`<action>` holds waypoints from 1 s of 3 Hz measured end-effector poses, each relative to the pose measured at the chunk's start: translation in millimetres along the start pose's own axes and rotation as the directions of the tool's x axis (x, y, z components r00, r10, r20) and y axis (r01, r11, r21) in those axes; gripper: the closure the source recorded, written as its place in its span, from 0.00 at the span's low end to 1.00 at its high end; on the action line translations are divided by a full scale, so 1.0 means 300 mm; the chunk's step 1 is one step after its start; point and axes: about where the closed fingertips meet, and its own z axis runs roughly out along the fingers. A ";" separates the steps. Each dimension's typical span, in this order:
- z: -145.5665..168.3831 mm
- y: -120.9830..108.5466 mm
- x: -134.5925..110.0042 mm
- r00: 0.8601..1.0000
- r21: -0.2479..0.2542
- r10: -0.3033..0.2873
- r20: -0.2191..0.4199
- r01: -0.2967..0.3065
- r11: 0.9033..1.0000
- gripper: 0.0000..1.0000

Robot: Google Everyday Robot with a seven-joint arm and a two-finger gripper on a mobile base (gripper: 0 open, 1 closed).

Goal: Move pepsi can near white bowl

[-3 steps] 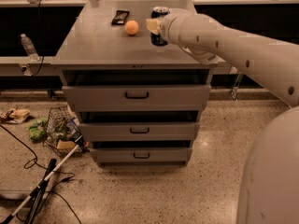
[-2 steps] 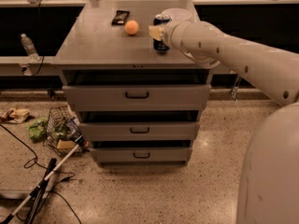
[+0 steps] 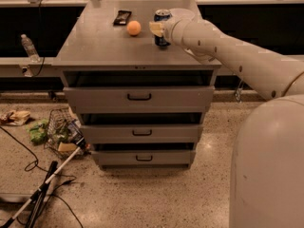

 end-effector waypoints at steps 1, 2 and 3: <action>0.072 -0.028 -0.049 0.999 0.009 -0.049 0.024 0.048 0.999 0.76; 0.106 -0.048 -0.083 0.996 0.029 -0.084 0.044 0.083 0.996 0.53; 0.130 -0.061 -0.062 0.997 0.068 -0.067 0.045 0.064 0.996 0.22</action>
Offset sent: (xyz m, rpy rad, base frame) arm 0.0519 -0.0023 0.0347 -0.0901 -0.1222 -0.0322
